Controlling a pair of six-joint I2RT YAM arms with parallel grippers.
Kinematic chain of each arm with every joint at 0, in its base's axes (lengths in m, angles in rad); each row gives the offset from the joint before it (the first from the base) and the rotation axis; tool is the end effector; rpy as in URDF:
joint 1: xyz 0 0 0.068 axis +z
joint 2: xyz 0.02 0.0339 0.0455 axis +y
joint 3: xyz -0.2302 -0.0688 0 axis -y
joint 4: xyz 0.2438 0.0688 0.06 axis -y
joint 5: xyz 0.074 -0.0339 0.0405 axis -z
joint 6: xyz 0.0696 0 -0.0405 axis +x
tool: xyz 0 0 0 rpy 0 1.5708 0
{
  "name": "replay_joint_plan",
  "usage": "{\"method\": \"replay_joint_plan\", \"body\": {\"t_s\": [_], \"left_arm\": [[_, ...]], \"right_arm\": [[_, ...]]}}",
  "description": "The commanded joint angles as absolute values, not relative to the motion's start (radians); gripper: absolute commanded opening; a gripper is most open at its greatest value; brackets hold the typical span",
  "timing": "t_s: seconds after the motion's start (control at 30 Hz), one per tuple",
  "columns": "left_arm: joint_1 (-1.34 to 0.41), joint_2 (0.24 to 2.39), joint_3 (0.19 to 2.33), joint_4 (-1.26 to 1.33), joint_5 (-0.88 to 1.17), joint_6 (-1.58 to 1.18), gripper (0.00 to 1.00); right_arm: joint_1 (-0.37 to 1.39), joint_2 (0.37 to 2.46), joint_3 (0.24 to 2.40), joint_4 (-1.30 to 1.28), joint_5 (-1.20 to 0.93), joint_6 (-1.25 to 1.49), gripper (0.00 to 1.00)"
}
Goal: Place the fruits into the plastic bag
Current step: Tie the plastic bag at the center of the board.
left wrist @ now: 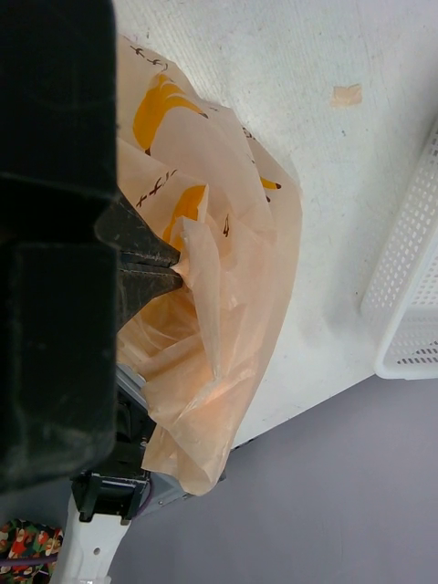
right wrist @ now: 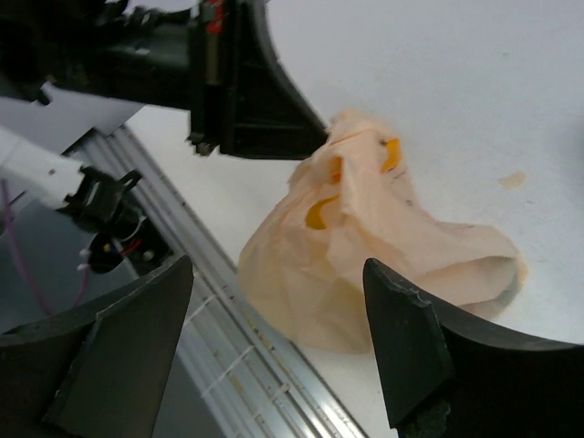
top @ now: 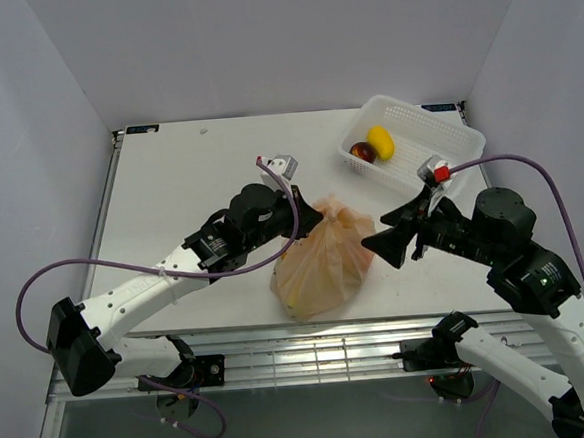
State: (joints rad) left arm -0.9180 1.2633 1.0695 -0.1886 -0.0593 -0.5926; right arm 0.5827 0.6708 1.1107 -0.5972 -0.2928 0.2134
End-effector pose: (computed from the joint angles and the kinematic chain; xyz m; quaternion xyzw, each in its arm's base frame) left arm 0.2063 -0.2630 0.2913 0.1178 0.8200 -0.3657 0.4243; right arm 0.1339 0.1123 0.3927 -0.2312 0.7222 0.3513 0.5492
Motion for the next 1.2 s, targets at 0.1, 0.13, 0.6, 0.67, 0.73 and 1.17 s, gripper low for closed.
{"method": "replay_joint_plan", "body": {"t_s": [0.1, 0.13, 0.6, 0.67, 0.73, 1.17], "left_arm": [[-0.91, 1.209, 1.045, -0.16, -0.046, -0.617, 0.0], [-0.91, 1.209, 1.042, -0.163, -0.045, -0.617, 0.0], [-0.908, 1.209, 1.032, -0.129, -0.04, -0.65, 0.0], [-0.908, 1.213, 1.035, -0.13, -0.032, -0.652, 0.0], [-0.908, 1.215, 1.037, -0.141, -0.034, -0.652, 0.0], [-0.908, 1.233, 1.04, -0.149, -0.015, -0.664, 0.0]], "right_arm": [[0.581, 0.709, 0.942, -0.598, -0.693, 0.262, 0.76], [0.581, 0.715, 0.904, -0.569, -0.69, 0.253, 0.76], [0.587, 0.601, 0.571, -0.034, -0.252, 0.35, 0.66], [0.588, 0.589, 0.554, 0.027, -0.229, 0.338, 0.66], [0.588, 0.584, 0.528, 0.063, -0.207, 0.339, 0.66], [0.589, 0.554, 0.381, 0.391, -0.133, 0.367, 0.65]]}}
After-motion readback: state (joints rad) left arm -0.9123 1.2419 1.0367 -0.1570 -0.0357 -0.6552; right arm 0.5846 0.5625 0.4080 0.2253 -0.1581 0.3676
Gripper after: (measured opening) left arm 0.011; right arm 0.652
